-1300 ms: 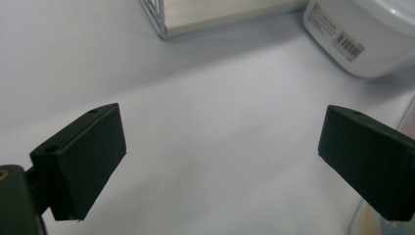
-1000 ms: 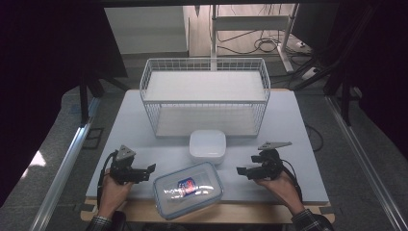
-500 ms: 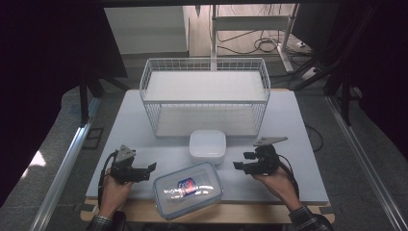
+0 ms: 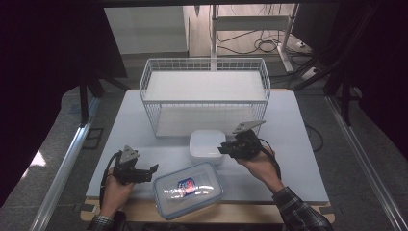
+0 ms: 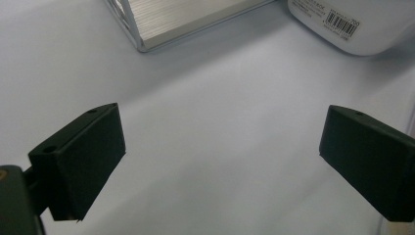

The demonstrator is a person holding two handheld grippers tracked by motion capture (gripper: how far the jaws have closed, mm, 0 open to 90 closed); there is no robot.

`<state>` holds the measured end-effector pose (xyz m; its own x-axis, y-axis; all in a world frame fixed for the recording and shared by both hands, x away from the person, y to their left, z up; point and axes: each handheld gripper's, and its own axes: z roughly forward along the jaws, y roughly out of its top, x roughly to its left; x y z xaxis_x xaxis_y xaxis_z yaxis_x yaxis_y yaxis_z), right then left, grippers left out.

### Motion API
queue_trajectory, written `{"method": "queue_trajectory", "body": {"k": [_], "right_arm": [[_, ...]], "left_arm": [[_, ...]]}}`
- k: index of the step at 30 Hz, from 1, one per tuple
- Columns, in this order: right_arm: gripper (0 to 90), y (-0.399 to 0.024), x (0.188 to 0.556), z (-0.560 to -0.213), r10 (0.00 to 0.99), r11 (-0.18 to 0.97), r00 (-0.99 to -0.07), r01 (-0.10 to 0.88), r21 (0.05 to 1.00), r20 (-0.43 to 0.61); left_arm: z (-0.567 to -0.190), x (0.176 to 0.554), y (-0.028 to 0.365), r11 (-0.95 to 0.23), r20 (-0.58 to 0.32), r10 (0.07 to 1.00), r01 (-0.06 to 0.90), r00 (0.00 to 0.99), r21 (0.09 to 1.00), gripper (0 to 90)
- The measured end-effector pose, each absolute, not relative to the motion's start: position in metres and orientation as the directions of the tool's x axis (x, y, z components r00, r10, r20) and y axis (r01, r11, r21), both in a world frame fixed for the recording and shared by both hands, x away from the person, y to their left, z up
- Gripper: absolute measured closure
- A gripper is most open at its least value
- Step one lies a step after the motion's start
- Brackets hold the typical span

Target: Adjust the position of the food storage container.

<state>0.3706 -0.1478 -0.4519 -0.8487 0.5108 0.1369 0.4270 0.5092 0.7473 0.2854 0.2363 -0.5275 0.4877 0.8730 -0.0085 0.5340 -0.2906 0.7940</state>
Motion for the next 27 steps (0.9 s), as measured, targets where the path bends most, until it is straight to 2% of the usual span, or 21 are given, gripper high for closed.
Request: {"method": "queue_trajectory", "body": {"k": [3, 16, 21, 27], "right_arm": [[88.7, -0.124, 0.379, -0.452, 0.479, 0.531, -0.869, 0.401, 0.746, 0.126], [89.2, -0.056, 0.401, -0.451, 0.414, 0.556, -0.902, 0.356, 0.751, 0.121], [89.3, -0.029, 0.404, -0.453, 0.377, 0.603, -0.923, 0.306, 0.737, 0.075], [89.3, -0.018, 0.414, -0.464, 0.386, 0.645, -0.922, 0.302, 0.702, 0.042]], "left_arm": [[-0.527, 0.285, 0.238, -0.277, -0.011, 0.882, 0.536, 0.472, 0.798, 2.8], [-0.528, 0.286, 0.239, -0.267, -0.019, 0.886, 0.545, 0.463, 0.795, 2.9], [-0.527, 0.286, 0.241, -0.262, -0.022, 0.889, 0.546, 0.458, 0.796, 3.0], [-0.527, 0.286, 0.24, -0.265, -0.02, 0.888, 0.548, 0.459, 0.794, 3.0]]}}
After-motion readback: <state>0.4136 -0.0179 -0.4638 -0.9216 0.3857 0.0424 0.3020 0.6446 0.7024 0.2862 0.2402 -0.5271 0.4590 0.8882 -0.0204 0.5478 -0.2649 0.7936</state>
